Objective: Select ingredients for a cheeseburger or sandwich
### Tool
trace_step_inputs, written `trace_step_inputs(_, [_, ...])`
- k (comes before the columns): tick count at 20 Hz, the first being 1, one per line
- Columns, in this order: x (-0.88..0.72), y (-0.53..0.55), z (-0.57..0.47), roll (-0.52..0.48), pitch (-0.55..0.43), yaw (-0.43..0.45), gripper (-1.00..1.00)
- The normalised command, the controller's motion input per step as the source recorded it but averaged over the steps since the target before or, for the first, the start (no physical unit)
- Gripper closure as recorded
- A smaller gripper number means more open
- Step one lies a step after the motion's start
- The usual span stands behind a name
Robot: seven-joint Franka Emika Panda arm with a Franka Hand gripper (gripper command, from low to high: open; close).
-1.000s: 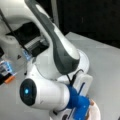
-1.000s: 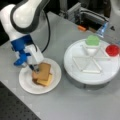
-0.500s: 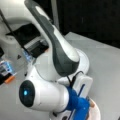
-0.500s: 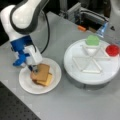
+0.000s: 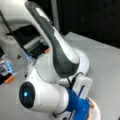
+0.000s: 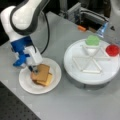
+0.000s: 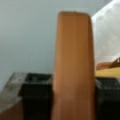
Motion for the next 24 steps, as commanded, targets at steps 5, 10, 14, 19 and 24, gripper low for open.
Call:
trace_step_inputs(5, [0.13,-0.13,-0.1,0.185,-0.139,-0.001,1.0])
trace_step_inputs(10, [0.1,-0.13,-0.11,0.19,-0.148,-0.018,1.0])
trace_step_inputs(14, [0.05,-0.12,-0.16,0.187,-0.169,-0.039,1.0])
trace_step_inputs(19, [0.01,-0.13,-0.14,0.206,-0.187,-0.038,1.0])
trace_step_inputs(24, [0.0,-0.07,-0.1,0.205,-0.176,-0.062,1.0])
